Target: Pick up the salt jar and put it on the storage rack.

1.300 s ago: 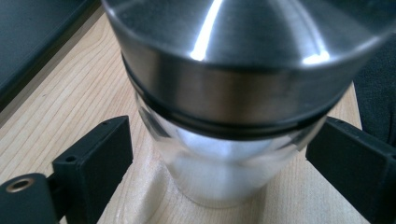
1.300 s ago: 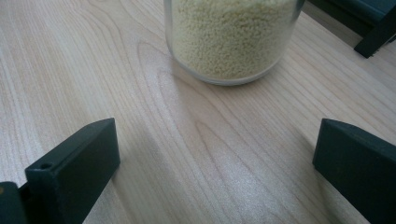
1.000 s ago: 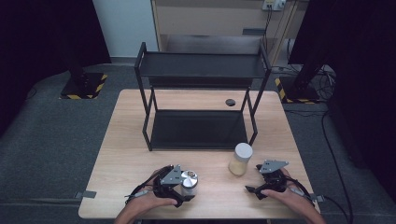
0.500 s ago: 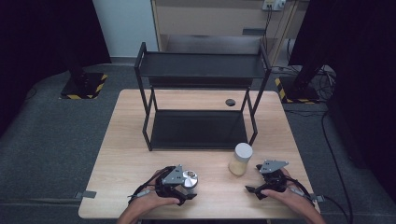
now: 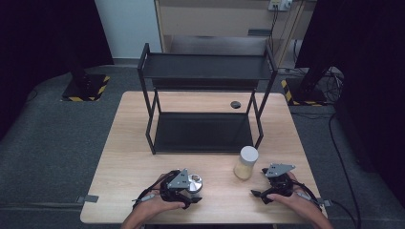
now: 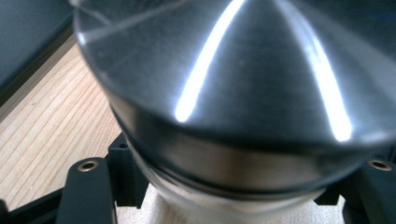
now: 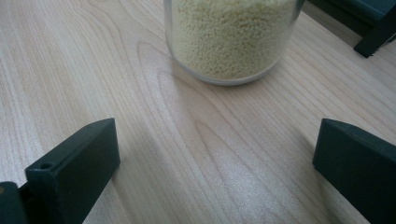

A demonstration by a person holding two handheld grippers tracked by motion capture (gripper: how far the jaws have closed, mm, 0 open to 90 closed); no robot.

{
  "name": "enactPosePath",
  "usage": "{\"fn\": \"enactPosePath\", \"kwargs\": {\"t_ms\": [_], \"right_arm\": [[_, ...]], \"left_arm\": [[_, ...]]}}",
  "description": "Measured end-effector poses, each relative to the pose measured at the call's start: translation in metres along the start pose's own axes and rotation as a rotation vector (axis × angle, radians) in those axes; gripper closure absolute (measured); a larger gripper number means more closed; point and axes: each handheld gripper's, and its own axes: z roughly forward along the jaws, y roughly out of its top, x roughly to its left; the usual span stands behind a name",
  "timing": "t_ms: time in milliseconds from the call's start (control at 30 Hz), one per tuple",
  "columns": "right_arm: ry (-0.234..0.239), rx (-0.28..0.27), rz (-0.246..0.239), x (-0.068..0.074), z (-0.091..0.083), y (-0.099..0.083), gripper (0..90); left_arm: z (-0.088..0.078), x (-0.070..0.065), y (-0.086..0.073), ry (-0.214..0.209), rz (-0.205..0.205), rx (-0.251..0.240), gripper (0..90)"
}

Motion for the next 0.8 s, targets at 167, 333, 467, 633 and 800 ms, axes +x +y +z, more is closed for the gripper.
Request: {"fn": "enactPosePath", "kwargs": {"t_ms": [167,333,467,633,800], "right_arm": [[0.0,0.0,0.0,0.0,0.0,0.0,1.4],[0.0,0.0,0.0,0.0,0.0,0.0,1.4],[0.0,0.0,0.0,0.0,0.0,0.0,1.4],[0.0,0.001,0.002,0.0,0.0,0.0,1.4],[0.0,0.001,0.001,0.0,0.0,0.0,1.4]], "left_arm": [[-0.001,0.0,0.003,-0.02,0.017,-0.001,30.2],[-0.005,-0.003,0.008,-0.023,0.044,-0.019,30.2],[-0.011,-0.005,0.011,-0.015,0.058,-0.021,30.2],[-0.018,-0.001,0.01,0.002,0.043,-0.01,30.2],[-0.025,0.01,0.002,0.027,-0.002,-0.007,30.2]]}}
